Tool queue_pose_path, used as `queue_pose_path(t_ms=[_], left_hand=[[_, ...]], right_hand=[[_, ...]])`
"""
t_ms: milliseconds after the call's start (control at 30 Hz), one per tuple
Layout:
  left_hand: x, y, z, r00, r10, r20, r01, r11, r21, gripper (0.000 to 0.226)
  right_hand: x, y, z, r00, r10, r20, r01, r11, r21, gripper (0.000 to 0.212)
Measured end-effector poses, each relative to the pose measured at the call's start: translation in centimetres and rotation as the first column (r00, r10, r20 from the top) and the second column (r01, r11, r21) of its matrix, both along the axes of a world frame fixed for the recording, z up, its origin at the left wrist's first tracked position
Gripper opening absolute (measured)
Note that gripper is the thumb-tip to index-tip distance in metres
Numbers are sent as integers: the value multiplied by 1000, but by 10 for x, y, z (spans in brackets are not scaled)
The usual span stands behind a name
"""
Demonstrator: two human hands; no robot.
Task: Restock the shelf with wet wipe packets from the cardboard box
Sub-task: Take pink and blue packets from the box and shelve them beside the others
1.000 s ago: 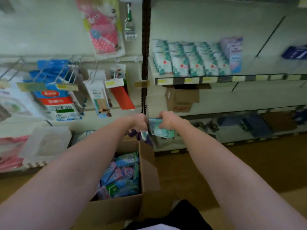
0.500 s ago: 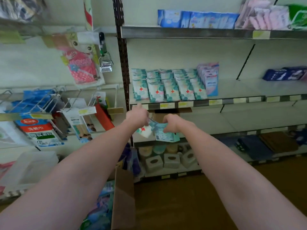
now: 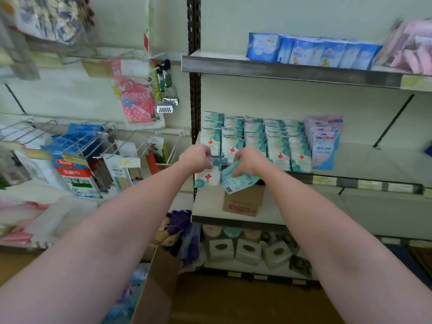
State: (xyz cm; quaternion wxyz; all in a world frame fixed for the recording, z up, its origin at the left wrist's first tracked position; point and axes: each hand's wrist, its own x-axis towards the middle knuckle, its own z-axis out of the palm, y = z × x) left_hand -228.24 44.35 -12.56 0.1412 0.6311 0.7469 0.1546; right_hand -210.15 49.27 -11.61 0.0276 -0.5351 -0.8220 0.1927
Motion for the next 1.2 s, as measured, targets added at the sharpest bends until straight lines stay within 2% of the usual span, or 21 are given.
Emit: queue_pose_path(t_ms=[167, 267, 400, 500, 667, 833, 933, 1067, 1200], left_hand=[[-26, 40, 1, 999, 29, 34, -29, 1000, -8, 35], [-40, 75, -2, 999, 19, 43, -18, 999, -27, 38], [-53, 118, -13, 999, -24, 24, 23, 1000, 14, 31], [-63, 148, -25, 999, -44, 27, 43, 998, 40, 28], [-71, 188, -48, 990, -139, -17, 138, 989, -52, 38], [-76, 208, -60, 970, -181, -161, 177, 983, -39, 37], [-74, 213, -59, 956, -204, -212, 203, 979, -28, 43], [-67, 214, -55, 951, -232, -206, 224, 973, -64, 43], [-61, 210, -48, 947, -253, -199, 244, 967, -70, 39]], right_hand=[[-22, 40, 8, 1000, 19, -15, -20, 1000, -20, 62], [-35, 65, 14, 998, 16, 60, -13, 999, -39, 53], [-43, 99, 15, 994, -10, 111, 17, 998, -65, 64], [-47, 126, 13, 995, -78, 65, 82, 995, -52, 70], [-54, 154, 8, 982, -187, 17, 187, 977, -101, 64], [-56, 173, 5, 974, -227, 16, 228, 966, -120, 49], [-60, 178, 5, 972, -230, 42, 233, 964, -128, 48], [-62, 179, 8, 966, -254, 39, 257, 956, -144, 46], [-54, 176, 16, 964, -264, -10, 258, 949, -183, 53]])
